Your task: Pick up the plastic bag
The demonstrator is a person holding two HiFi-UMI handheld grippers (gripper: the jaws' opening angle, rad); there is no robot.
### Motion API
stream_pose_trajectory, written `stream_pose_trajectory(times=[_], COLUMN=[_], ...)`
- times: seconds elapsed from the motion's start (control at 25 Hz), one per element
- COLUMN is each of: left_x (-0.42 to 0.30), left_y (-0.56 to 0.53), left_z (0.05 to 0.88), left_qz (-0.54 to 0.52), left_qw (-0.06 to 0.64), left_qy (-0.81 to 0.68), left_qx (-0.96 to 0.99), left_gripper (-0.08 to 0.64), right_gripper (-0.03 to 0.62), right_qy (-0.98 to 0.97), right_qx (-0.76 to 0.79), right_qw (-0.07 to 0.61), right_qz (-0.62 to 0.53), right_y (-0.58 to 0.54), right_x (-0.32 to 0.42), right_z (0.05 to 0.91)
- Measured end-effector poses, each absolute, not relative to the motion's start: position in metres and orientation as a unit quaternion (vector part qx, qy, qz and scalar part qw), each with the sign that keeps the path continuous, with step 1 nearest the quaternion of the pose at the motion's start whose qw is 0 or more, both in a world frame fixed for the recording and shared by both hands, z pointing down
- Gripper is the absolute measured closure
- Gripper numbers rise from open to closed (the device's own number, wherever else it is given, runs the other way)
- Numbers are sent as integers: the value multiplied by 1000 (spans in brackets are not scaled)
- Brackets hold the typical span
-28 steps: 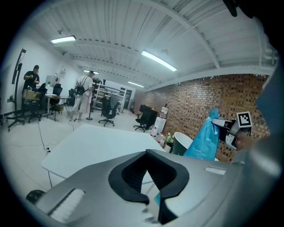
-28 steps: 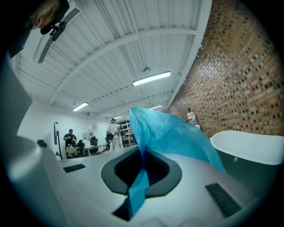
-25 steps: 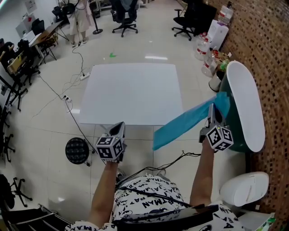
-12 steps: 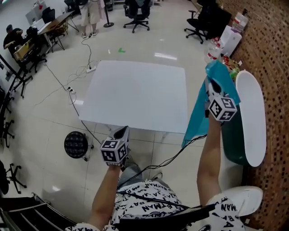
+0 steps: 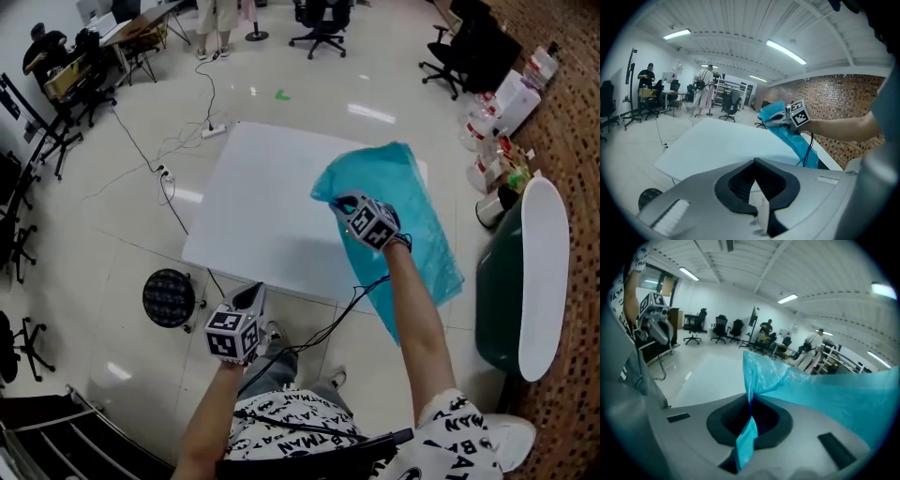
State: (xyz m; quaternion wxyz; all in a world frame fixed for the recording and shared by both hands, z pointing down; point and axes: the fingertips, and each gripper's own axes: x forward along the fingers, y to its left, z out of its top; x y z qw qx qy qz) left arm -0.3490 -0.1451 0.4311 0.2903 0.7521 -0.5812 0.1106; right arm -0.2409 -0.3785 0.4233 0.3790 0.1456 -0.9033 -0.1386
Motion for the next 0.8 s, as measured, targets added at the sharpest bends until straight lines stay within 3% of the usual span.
stream_pose_trajectory(times=[0.28, 0.48, 0.6, 0.64, 0.72, 0.8], left_x=[-386, -401, -404, -406, -414, -422], left_y=[-142, -140, -140, -141, -142, -144], left_z=[463, 475, 480, 482, 483, 483], left_qz=[117, 113, 118, 122, 128, 130], left_qw=[326, 339, 342, 341, 339, 337], left_qy=[-597, -608, -606, -605, -605, -608], left_qx=[724, 709, 709, 709, 709, 707], left_gripper=[560, 560, 560, 560, 560, 560], right_gripper=[588, 582, 556, 543, 412, 398], right_qy=[-868, -843, -853, -861, -880, -902], right_qx=[-34, -104, -113, -110, -101, -88], right_qw=[456, 465, 462, 456, 437, 408], right_qz=[-190, -249, -214, -196, -158, -111], right_y=[-299, -252, -238, -235, -233, -232], right_x=[-349, -389, -396, -396, -399, -401], right_z=[546, 579, 589, 588, 580, 565])
